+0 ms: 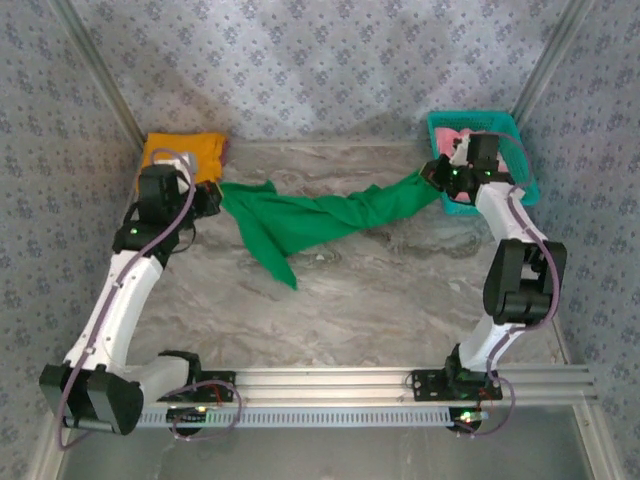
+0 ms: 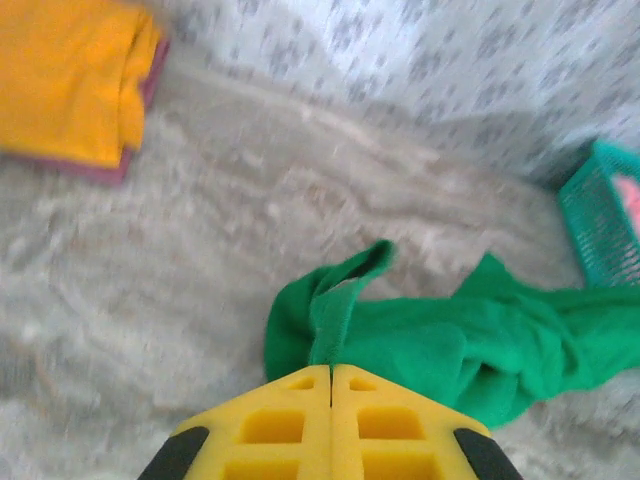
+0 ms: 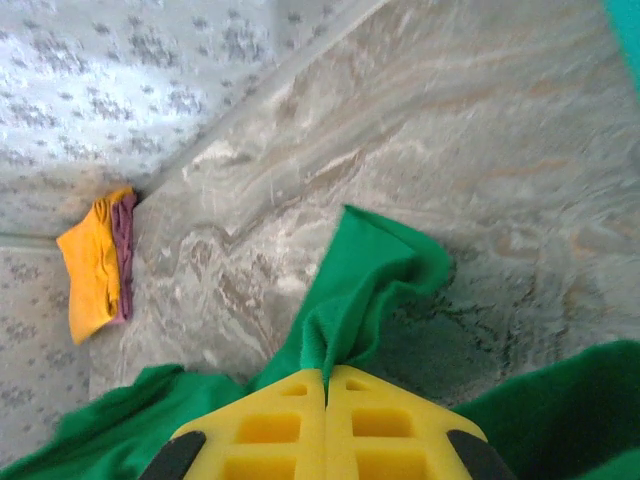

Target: Fold and stack the t-shirts

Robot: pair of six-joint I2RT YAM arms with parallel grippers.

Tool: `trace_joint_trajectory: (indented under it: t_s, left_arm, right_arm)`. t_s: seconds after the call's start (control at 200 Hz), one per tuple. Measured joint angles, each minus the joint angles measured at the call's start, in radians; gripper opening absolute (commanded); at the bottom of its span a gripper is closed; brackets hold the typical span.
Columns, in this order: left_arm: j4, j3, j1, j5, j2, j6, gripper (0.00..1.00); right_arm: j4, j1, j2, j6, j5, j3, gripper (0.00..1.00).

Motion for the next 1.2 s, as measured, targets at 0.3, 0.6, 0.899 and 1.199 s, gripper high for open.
trace_joint_trajectory:
  t_s: [0.3,0.6,0.899,1.199]
  left_arm:
    - [0.007,-0.186,0.107,0.007,-0.016,0.014,0.03]
    - [-0.029,-0.154,0.114,0.046,0.088,0.026,0.0]
    - [-0.188,-0.344,0.114,0.075,-0.234,-0.06,0.0]
    - [-0.308,-0.441,0.109,0.107,-0.284,-0.203,0.77]
  right_arm:
    - [-0.031,0.002,-0.036,-0.002,0.032,-0.046,0.03]
    - [-0.094,0.033,-0.009,-0.022,0.037,-0.024,0.0]
    - [-0.135,0.054,-0.325,-0.039,0.076,-0.4,0.0]
    - [-0.271,0.058,-0.497,-0.048,0.187,-0.577,0.52]
